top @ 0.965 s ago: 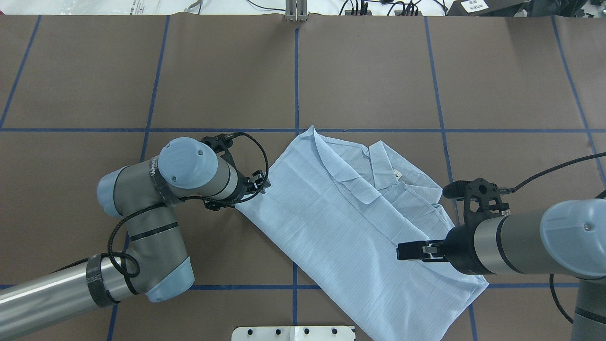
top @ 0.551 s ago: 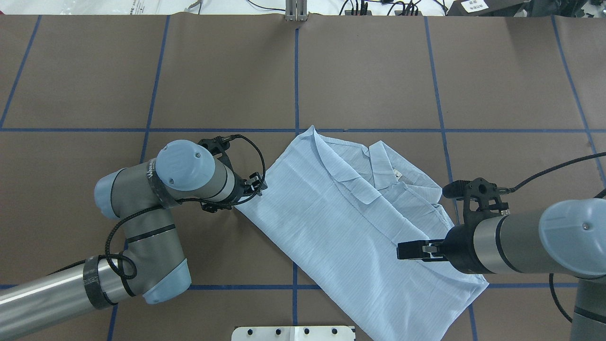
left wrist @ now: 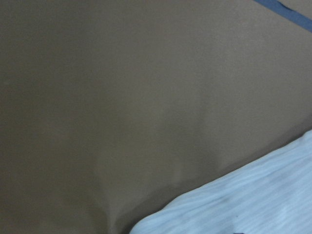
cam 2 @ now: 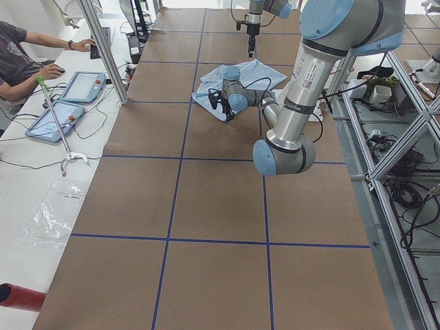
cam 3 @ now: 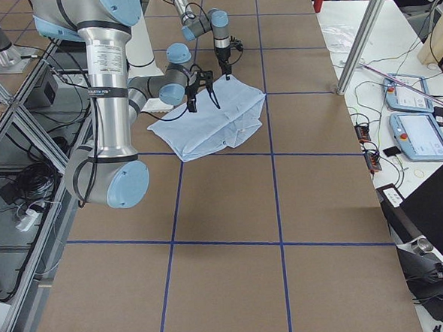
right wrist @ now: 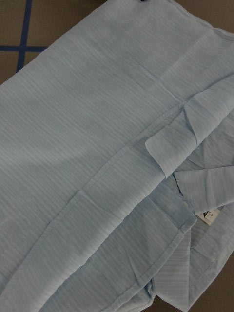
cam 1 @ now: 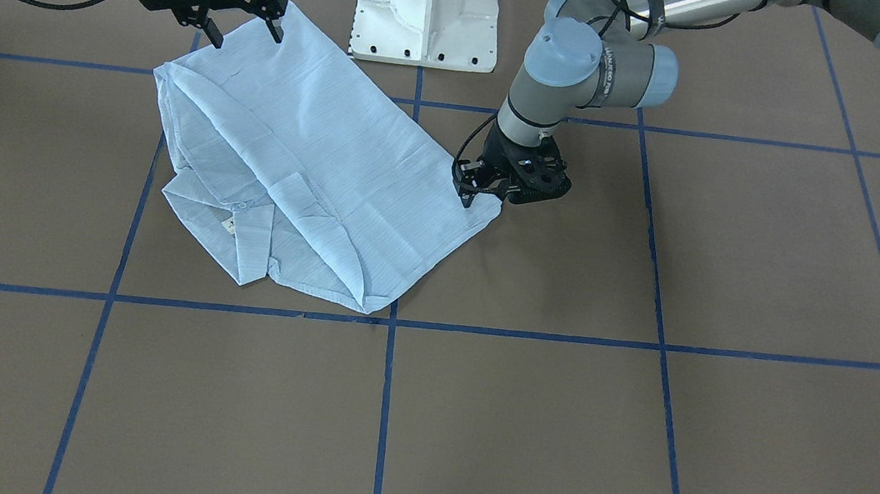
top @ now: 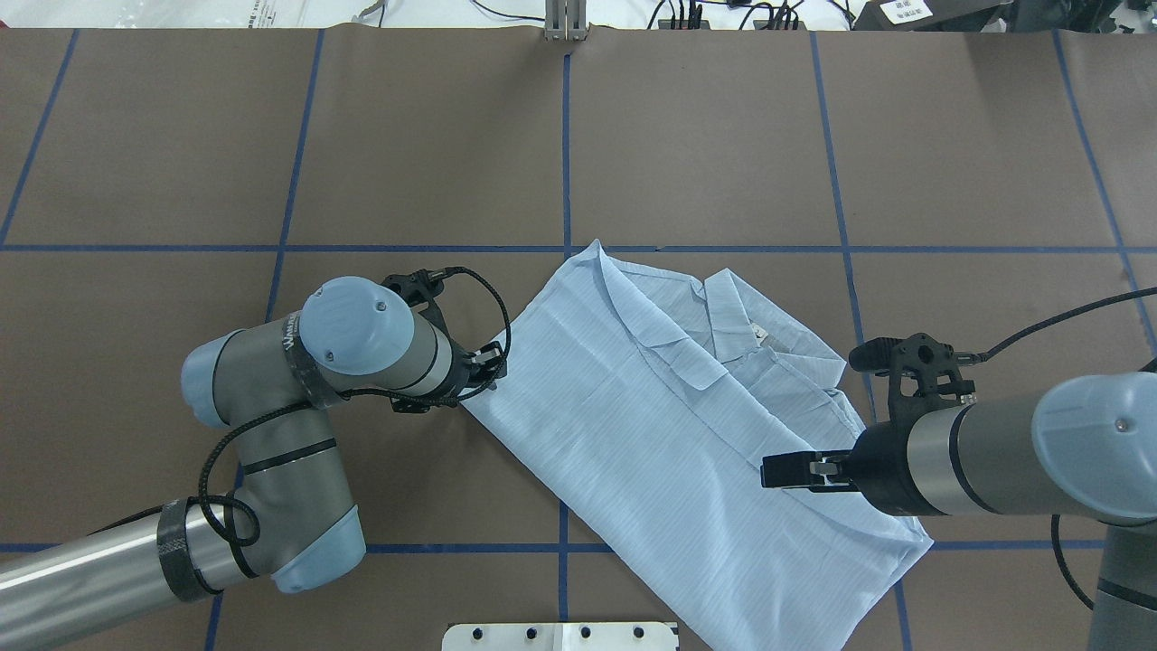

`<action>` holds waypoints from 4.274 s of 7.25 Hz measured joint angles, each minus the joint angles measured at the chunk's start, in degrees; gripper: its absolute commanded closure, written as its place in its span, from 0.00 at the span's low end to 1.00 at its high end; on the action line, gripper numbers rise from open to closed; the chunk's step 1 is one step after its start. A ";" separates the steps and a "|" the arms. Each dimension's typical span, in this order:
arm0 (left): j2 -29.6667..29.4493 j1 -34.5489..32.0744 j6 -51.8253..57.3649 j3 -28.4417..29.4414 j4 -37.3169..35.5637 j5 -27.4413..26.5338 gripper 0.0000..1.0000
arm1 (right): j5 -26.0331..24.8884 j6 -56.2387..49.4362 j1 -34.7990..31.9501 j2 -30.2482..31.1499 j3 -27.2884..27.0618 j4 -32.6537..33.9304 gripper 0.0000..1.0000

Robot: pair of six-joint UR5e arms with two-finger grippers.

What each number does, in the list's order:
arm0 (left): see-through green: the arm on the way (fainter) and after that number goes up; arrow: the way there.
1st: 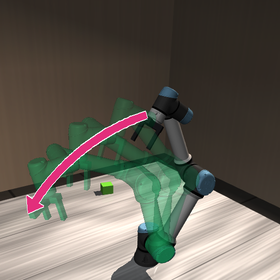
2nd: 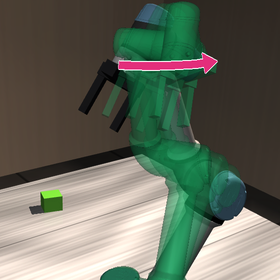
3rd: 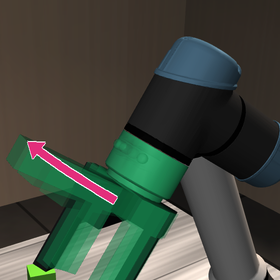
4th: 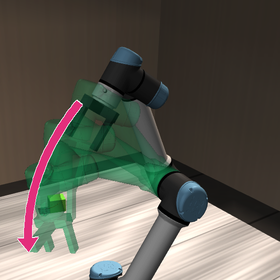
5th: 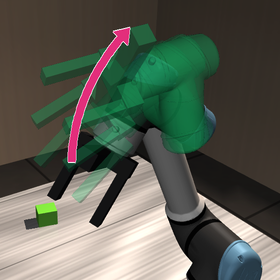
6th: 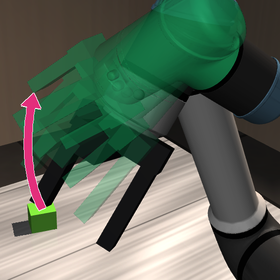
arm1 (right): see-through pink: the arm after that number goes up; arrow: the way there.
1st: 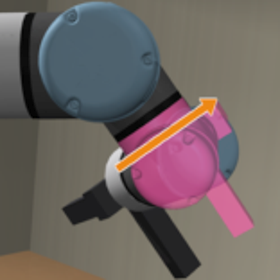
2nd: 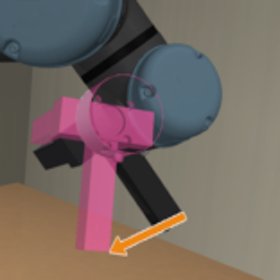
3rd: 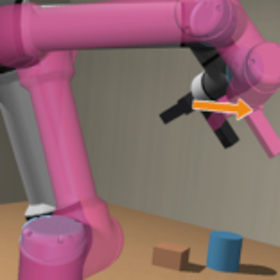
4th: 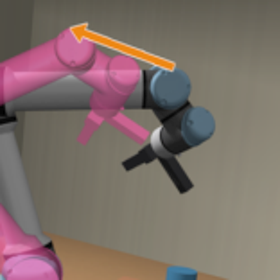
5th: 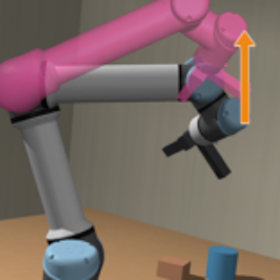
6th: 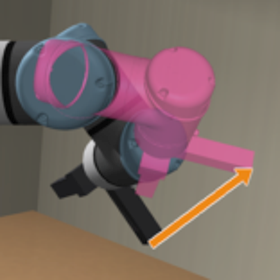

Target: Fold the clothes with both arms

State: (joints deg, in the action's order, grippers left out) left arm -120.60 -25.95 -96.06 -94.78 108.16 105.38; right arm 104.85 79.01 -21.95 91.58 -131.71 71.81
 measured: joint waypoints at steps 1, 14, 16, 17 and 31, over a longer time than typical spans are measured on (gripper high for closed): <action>-0.06 0.01 -0.01 -0.46 -0.22 0.16 1.00 | 0.00 0.00 -0.16 0.00 0.12 0.00 0.00; -20.51 -17.92 14.57 37.53 18.64 -5.00 1.00 | -2.15 0.12 -4.45 -5.14 7.29 -0.70 0.00; -22.58 -18.39 14.95 41.88 23.73 -7.47 1.00 | -2.18 0.12 -4.39 -5.33 7.43 -0.70 0.00; -23.68 -18.37 14.97 43.65 25.28 -7.77 0.34 | -2.24 0.15 -4.33 -5.45 7.57 -0.70 0.00; -1.86 -19.08 28.54 6.04 9.73 4.33 0.00 | -16.49 -6.91 7.55 -30.21 25.41 15.74 0.00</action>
State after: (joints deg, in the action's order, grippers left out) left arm -122.47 -45.03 -67.52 -88.73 117.89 109.71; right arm 88.36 72.11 -14.39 61.37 -106.31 87.55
